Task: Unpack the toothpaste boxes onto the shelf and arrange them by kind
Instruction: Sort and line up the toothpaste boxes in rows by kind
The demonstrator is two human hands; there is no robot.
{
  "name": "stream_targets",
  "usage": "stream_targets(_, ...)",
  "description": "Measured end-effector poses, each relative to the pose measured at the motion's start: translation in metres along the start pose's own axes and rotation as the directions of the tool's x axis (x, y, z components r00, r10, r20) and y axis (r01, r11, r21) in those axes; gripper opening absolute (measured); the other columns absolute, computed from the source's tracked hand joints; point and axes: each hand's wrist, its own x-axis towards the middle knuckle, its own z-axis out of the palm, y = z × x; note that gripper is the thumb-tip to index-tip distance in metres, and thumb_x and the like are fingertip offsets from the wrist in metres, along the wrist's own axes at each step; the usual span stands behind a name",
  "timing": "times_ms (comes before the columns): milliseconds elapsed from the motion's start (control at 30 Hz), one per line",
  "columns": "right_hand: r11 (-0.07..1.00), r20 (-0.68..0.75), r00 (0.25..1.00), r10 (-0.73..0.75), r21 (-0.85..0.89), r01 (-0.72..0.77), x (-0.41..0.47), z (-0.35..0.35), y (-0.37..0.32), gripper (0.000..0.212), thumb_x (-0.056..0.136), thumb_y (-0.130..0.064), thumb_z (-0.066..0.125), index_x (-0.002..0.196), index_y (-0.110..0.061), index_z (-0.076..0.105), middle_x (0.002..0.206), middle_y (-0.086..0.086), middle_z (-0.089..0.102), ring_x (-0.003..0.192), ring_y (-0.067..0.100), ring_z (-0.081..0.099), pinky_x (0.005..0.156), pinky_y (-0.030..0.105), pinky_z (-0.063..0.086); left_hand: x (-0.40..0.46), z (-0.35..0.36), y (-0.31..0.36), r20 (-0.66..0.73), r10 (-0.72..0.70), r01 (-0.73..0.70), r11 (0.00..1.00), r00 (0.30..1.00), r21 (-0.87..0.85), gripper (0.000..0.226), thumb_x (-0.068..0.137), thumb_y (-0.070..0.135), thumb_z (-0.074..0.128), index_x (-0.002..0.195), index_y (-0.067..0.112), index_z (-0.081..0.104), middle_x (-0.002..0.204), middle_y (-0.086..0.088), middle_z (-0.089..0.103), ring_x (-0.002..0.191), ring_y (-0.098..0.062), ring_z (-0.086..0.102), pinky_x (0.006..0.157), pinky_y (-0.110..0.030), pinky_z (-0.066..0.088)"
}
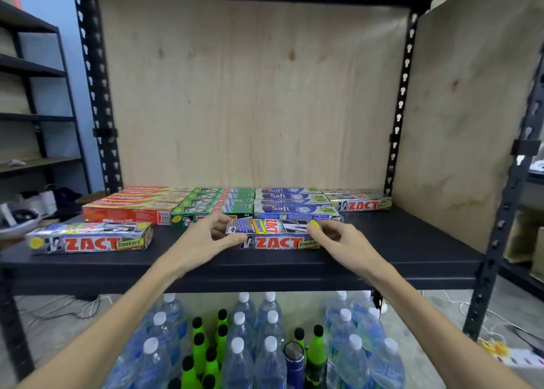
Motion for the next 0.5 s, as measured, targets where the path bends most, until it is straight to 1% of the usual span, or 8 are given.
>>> stream_targets(67,1.000,0.008,1.000,0.012,-0.023,-0.012,-0.001,-0.004,-0.003,0.057,0.088,-0.072,0.052,0.121,-0.029,0.069,0.116,-0.016,0.070,0.109,0.003,0.062,0.099,0.029,0.048,0.001,0.005,0.000,-0.059,0.016,-0.011,0.997,0.998,0.077,0.058,0.073,0.071,0.069,0.116,0.033,0.063,0.110,0.015,0.068,0.097,0.001,0.064,0.079,-0.018,0.048)
stream_targets(100,1.000,0.002,1.000,0.013,-0.014,-0.013,-0.002,-0.005,-0.004,0.054,0.090,-0.071,0.049,0.117,-0.031,0.071,0.114,-0.018,0.071,0.109,0.003,0.062,0.100,0.030,0.046,0.001,0.007,0.001,-0.102,0.048,-0.034,0.990,0.994,0.135,0.057,0.077,0.069,0.068,0.119,0.031,0.064,0.113,0.015,0.067,0.096,0.003,0.063,0.076,-0.016,0.046)
stream_targets(167,0.998,-0.006,1.000,0.030,0.056,-0.030,-0.003,-0.007,-0.002,0.044,0.093,-0.064,0.047,0.106,-0.031,0.074,0.103,-0.017,0.074,0.104,0.007,0.064,0.099,0.032,0.046,0.003,0.010,0.003,-0.175,0.082,-0.048,0.981,0.981,0.188,0.055,0.081,0.063,0.069,0.122,0.027,0.065,0.118,0.010,0.064,0.093,0.003,0.061,0.073,-0.016,0.044)
stream_targets(233,0.990,0.045,0.999,0.020,0.142,-0.026,-0.004,-0.006,-0.002,0.033,0.094,-0.048,0.050,0.094,-0.028,0.077,0.095,-0.011,0.075,0.096,0.010,0.068,0.097,0.033,0.049,0.002,0.011,0.003,-0.220,0.070,-0.035,0.987,0.973,0.158,0.052,0.081,0.054,0.074,0.122,0.026,0.063,0.116,0.007,0.063,0.092,-0.001,0.060,0.075,-0.021,0.045)
stream_targets(300,0.976,0.125,0.992,-0.036,0.219,0.007,-0.006,-0.006,-0.008,0.027,0.096,-0.029,0.053,0.092,-0.024,0.079,0.095,-0.005,0.076,0.087,0.007,0.067,0.093,0.032,0.050,0.001,0.012,0.002,-0.252,0.070,-0.038,0.991,0.965,0.130,0.050,0.077,0.050,0.080,0.115,0.026,0.058,0.107,0.004,0.062,0.088,-0.007,0.061,0.075,-0.026,0.049)
stream_targets(367,0.966,0.196,0.974,-0.110,0.253,0.058,-0.010,-0.006,-0.016,0.028,0.098,-0.016,0.052,0.095,-0.019,0.080,0.098,0.001,0.077,0.083,0.007,0.063,0.088,0.028,0.050,0.000,0.013,0.001,-0.273,0.076,-0.051,0.994,0.959,0.100,0.050,0.073,0.047,0.084,0.104,0.025,0.052,0.097,0.001,0.061,0.084,-0.013,0.060,0.072,-0.029,0.050)
stream_targets(433,0.960,0.278,0.945,-0.171,0.265,0.096,-0.012,-0.005,-0.021,0.025,0.101,-0.016,0.054,0.101,-0.015,0.079,0.099,0.004,0.077,0.088,0.008,0.067,0.085,0.021,0.050,-0.004,0.012,0.004,-0.244,0.079,-0.064,0.995,0.967,0.072,0.046,0.074,0.047,0.084,0.094,0.024,0.050,0.089,0.000,0.062,0.080,-0.018,0.061,0.071,-0.030,0.049)
stream_targets(500,0.961,0.355,0.913,-0.203,0.250,0.117,-0.011,-0.004,-0.024,0.019,0.098,-0.026,0.063,0.106,-0.016,0.077,0.104,0.002,0.077,0.100,0.012,0.070,0.092,0.023,0.051,-0.009,0.011,0.009,-0.162,0.104,-0.099,0.994,0.981,0.038,0.040,0.075,0.053,0.080,0.087,0.024,0.055,0.082,0.002,0.067,0.077,-0.015,0.064,0.073,-0.031,0.051)
